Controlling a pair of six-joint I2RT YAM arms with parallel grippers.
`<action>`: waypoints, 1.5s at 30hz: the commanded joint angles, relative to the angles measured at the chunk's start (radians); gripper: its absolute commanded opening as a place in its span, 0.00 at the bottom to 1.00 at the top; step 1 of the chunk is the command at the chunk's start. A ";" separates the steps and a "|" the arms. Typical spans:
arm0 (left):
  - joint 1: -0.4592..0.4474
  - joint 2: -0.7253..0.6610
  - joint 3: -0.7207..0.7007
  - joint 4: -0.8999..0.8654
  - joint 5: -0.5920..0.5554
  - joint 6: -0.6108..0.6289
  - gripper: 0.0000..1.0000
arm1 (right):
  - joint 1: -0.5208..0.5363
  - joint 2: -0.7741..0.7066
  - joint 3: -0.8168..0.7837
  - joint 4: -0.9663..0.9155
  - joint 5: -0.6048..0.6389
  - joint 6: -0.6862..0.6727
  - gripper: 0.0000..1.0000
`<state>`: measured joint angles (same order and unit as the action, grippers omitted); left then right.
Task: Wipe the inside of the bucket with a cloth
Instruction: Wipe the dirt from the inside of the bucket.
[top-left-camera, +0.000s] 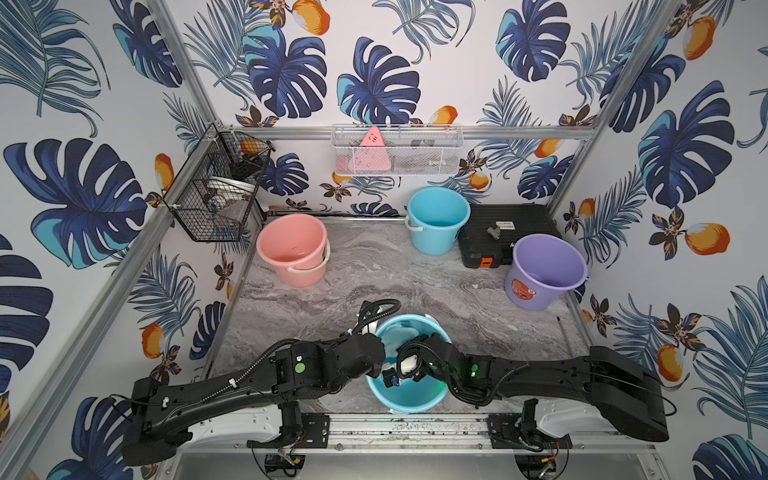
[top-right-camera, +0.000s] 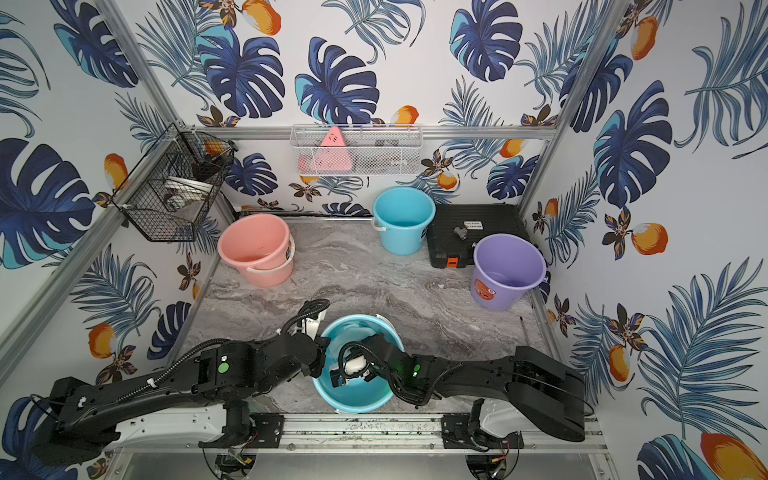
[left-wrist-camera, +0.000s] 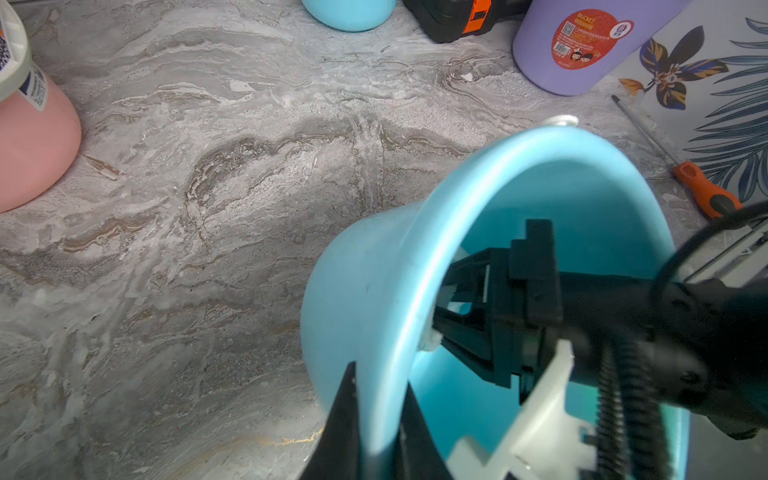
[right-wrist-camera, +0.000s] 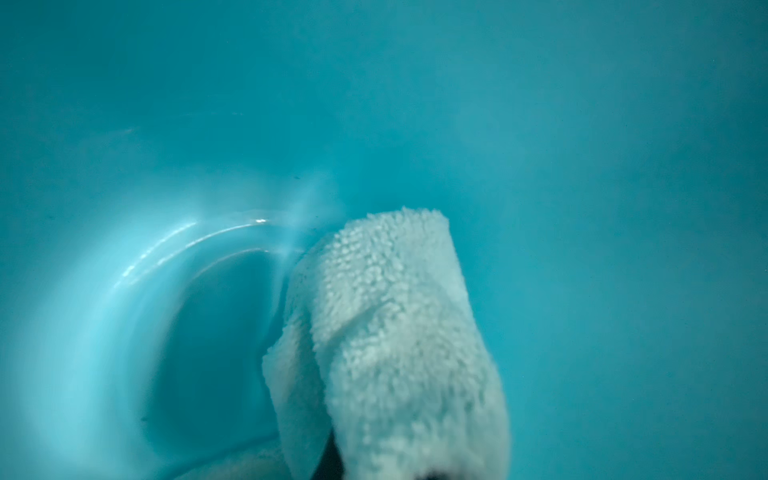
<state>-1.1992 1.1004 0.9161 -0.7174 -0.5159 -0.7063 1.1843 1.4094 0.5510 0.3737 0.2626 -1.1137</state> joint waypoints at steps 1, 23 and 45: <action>-0.002 -0.002 0.005 0.029 -0.007 -0.008 0.00 | -0.004 0.064 0.010 -0.030 -0.063 0.048 0.00; -0.010 0.001 0.003 0.033 -0.011 -0.011 0.00 | 0.031 -0.271 0.215 -0.548 -0.103 -0.096 0.00; -0.020 -0.016 -0.001 0.021 -0.022 -0.022 0.00 | 0.154 -0.326 0.445 -0.807 0.278 -0.347 0.00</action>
<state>-1.2175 1.0824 0.9138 -0.7258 -0.5243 -0.7113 1.3281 1.1053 0.9749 -0.3279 0.4530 -1.4776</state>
